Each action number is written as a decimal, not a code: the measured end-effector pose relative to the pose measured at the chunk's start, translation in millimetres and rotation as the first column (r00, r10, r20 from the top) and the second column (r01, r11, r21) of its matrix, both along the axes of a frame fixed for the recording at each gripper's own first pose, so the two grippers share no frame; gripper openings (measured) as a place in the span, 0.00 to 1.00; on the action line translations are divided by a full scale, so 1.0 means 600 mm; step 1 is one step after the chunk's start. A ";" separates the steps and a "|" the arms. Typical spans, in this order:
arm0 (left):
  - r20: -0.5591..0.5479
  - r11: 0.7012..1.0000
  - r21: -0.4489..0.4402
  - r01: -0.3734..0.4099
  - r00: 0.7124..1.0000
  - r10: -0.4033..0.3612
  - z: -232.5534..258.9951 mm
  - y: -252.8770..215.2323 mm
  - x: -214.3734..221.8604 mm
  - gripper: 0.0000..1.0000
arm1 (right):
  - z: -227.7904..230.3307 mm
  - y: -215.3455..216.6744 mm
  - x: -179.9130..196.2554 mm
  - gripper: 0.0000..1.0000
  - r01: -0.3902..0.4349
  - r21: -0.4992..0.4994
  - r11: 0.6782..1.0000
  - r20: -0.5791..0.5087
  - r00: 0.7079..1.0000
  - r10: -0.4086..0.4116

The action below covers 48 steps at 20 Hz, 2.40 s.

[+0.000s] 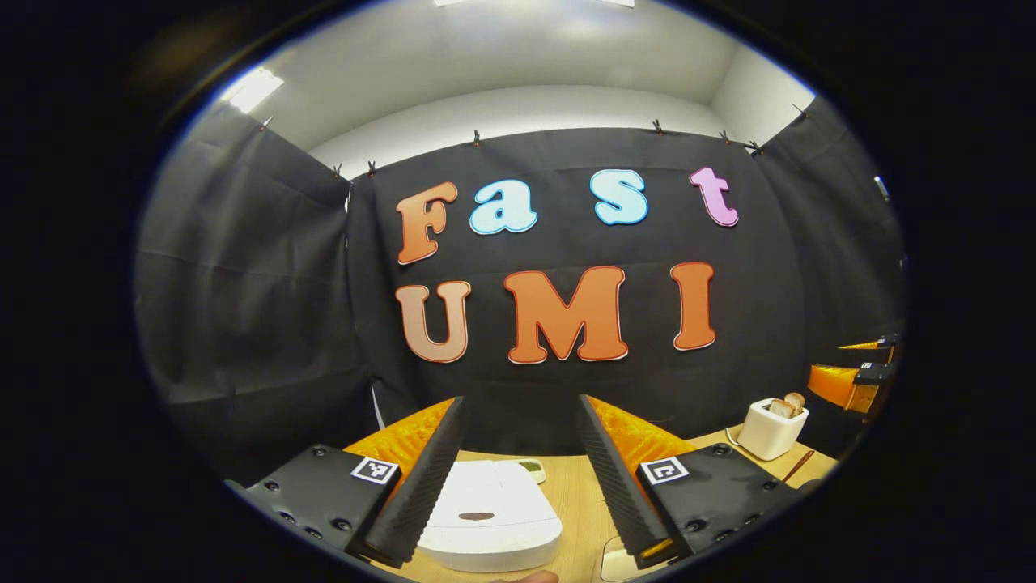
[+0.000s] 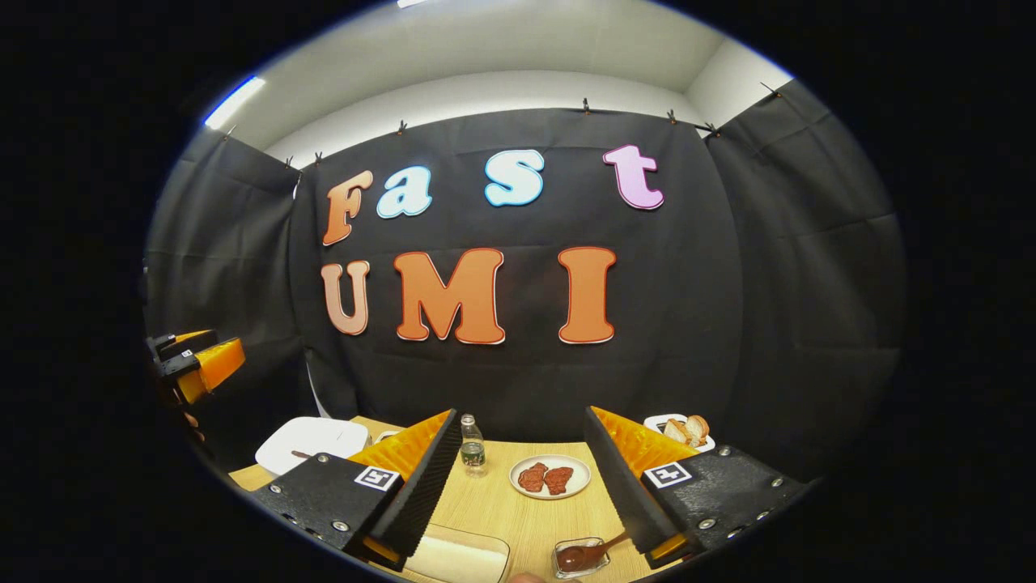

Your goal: Close the left gripper, press the button to open the rice cooker; take a wooden spoon from the chopstick holder with the right hand, scoop a spoonful of rice and pour it into the rice cooker, then put the wooden spoon back into the chopstick holder.

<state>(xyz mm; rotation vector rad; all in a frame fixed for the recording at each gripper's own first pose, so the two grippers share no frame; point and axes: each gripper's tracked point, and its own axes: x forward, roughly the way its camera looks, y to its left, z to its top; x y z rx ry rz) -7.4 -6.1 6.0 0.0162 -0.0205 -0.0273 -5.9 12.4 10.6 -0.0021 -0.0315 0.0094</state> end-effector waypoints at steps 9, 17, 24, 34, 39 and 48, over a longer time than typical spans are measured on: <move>0.004 1.000 -0.006 0.020 1.000 -0.020 0.019 -0.002 0.004 0.92 | 0.013 -0.016 -0.001 0.94 0.037 0.005 0.999 0.030 0.999 -0.037; -0.039 1.000 -0.026 -0.015 0.999 0.014 0.013 0.043 0.023 0.94 | 0.009 -0.025 0.007 0.94 0.052 0.002 0.999 0.016 0.999 -0.052; -0.140 0.997 -0.051 -0.055 0.989 0.047 -0.028 0.095 0.060 0.69 | -0.005 -0.026 0.014 0.94 0.063 -0.015 0.998 0.002 0.998 -0.063; -0.589 0.948 -0.307 -0.087 0.800 -0.118 -0.210 0.107 0.141 0.05 | -0.038 -0.075 0.000 0.94 0.149 -0.050 0.988 -0.038 0.988 -0.151; -0.805 0.920 -0.346 -0.184 0.562 -0.190 -0.335 0.108 0.143 0.03 | -0.059 -0.104 -0.003 0.94 0.192 -0.065 0.979 -0.067 0.978 -0.196; -0.913 0.892 -0.346 -0.291 0.324 -0.248 -0.478 0.087 0.122 0.06 | -0.108 -0.120 -0.001 0.94 0.211 -0.057 0.976 -0.133 0.967 -0.217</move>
